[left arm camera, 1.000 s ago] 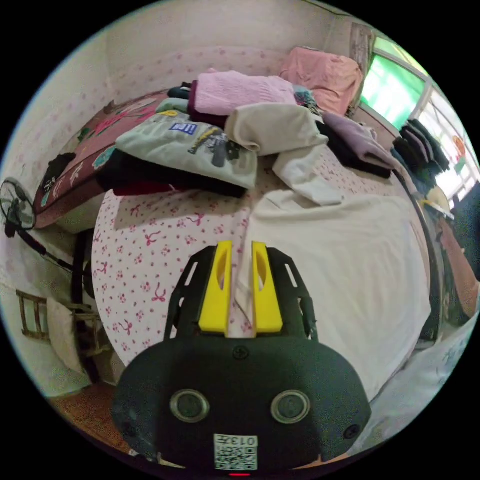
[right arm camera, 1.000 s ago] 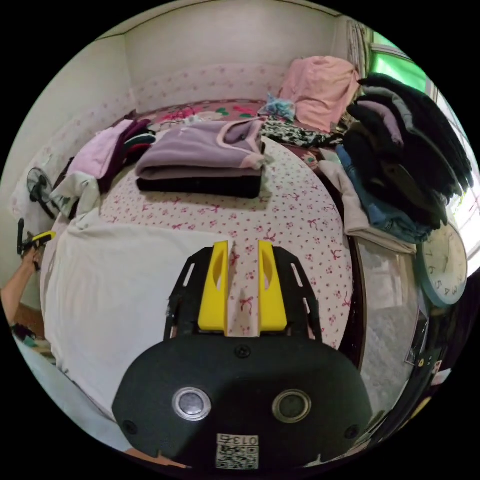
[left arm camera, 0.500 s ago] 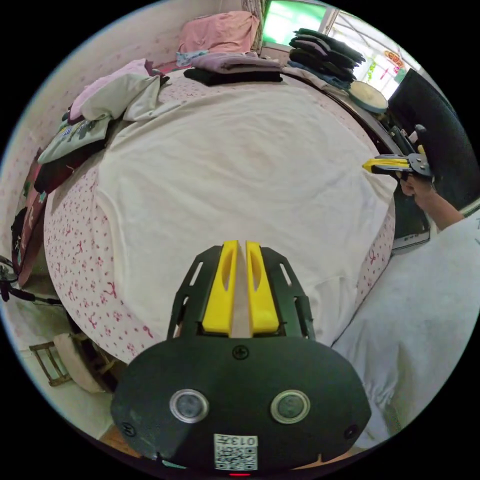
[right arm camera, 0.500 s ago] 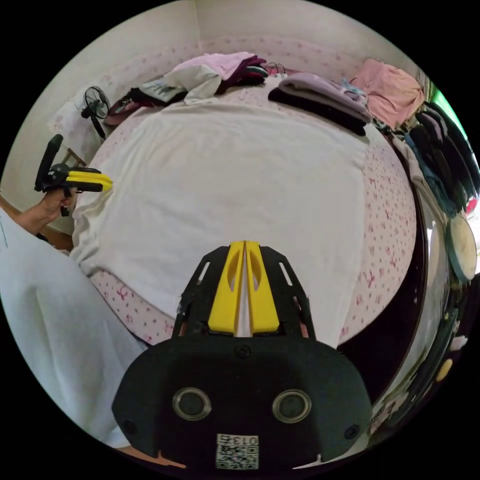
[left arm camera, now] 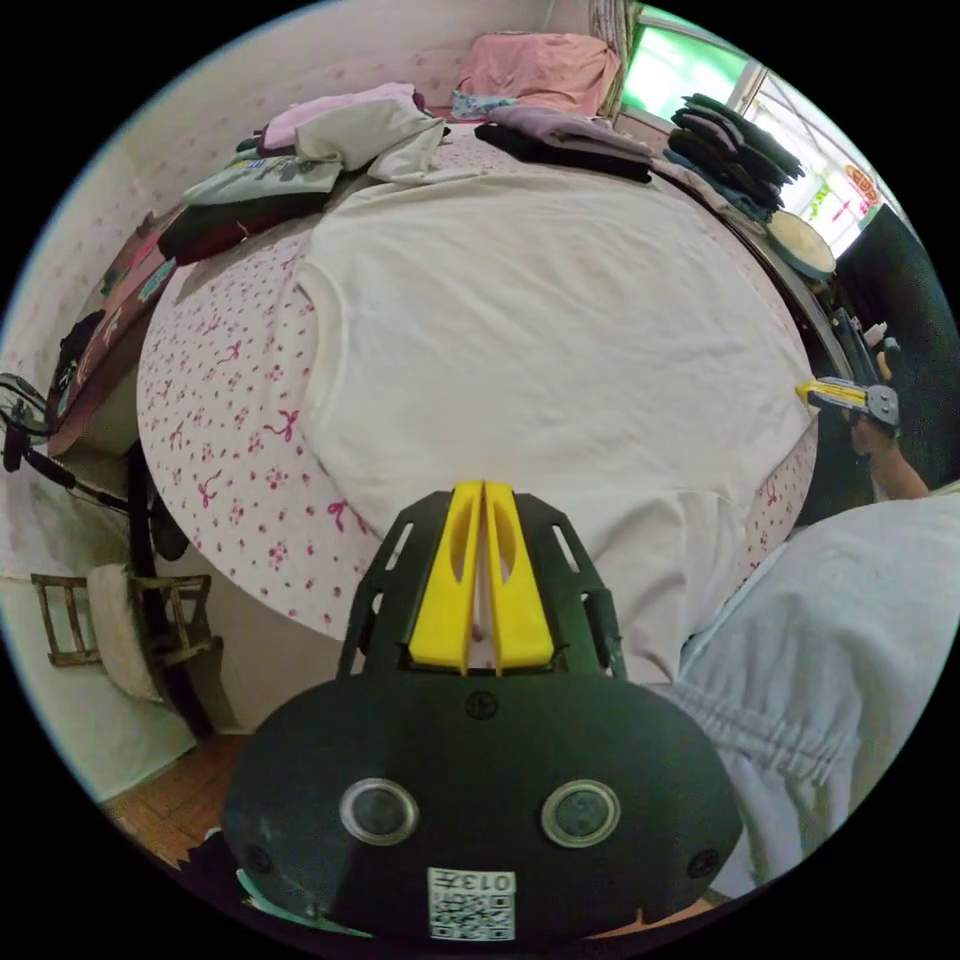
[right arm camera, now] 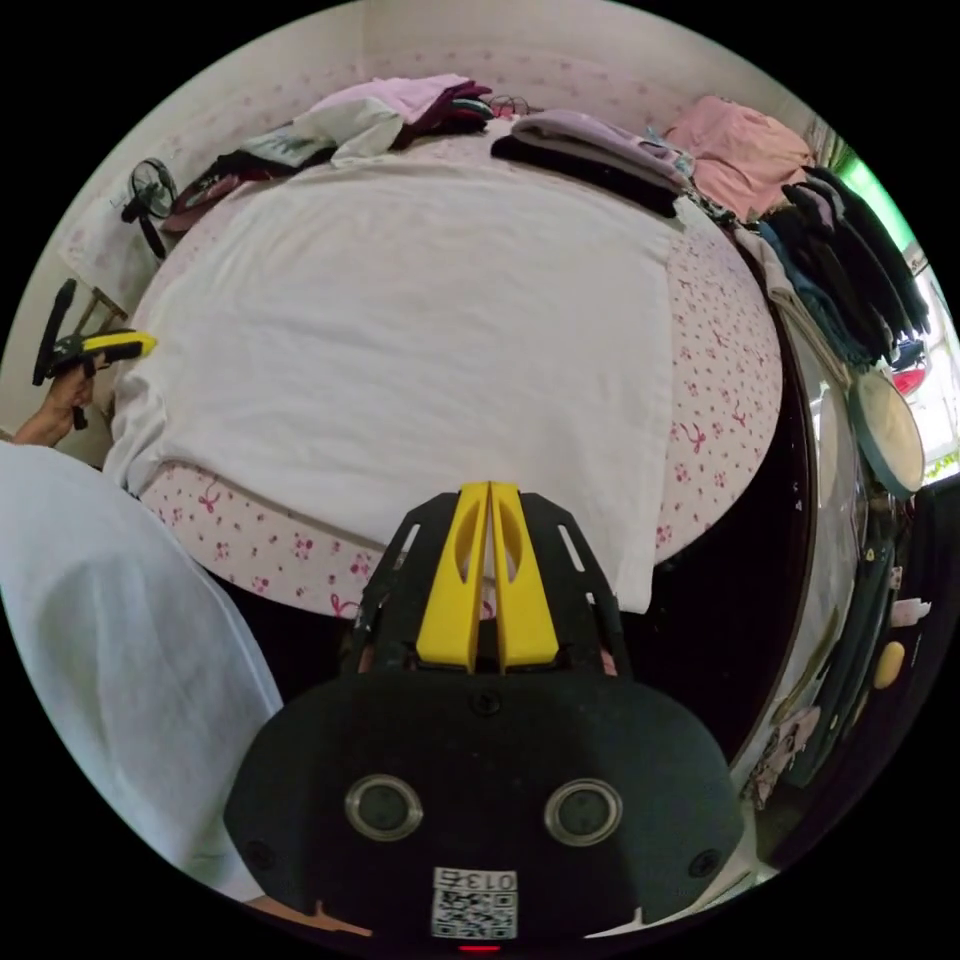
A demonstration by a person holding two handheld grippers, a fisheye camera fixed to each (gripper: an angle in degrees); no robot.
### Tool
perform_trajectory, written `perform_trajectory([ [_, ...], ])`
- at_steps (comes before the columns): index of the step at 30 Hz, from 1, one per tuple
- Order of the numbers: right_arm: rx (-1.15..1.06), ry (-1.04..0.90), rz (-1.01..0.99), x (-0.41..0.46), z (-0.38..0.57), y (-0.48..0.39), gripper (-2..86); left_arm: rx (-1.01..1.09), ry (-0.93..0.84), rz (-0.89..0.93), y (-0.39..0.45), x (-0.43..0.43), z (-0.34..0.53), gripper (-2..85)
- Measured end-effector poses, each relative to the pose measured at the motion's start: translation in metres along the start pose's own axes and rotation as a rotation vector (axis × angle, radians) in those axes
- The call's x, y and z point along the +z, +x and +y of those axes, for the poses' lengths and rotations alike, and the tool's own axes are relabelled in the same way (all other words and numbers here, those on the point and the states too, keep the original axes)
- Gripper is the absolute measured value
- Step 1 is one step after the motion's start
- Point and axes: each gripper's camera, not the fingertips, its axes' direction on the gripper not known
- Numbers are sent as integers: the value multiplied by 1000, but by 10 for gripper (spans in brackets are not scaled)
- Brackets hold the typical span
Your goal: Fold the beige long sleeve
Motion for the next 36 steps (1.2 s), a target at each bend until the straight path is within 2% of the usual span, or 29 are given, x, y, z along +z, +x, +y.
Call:
perform_trajectory([
  [4, 38, 7, 7, 0, 21, 2, 1, -92, -27, -5, -19, -12, 24, 2],
  [8, 86, -3, 51, -13, 38, 6, 1, -216, 89, -83, -43, -38, 32, 21],
  [13, 133, 51, 13, -20, 45, 0, 1, -410, 105, -55, -81, -31, 18, 70],
  [16, 136, 51, 19, -19, 50, -6, 1, -390, 58, -12, -87, -18, 8, 44],
  [20, 116, 6, 52, -11, 68, -14, 1, -329, 32, -40, -89, -19, 8, 20],
  [27, 137, 7, 2, -15, 90, -13, 1, -402, 135, 7, -102, -33, 34, 7],
  [30, 124, 74, -8, -26, 103, -19, 1, -265, 182, 83, -88, -53, 44, 14],
  [32, 102, 101, -30, -31, 112, -24, 1, -110, 122, 160, -69, -60, 54, 28],
  [36, 74, 120, -24, -37, 130, -33, 1, 57, -53, 371, -45, -51, 78, 61],
])
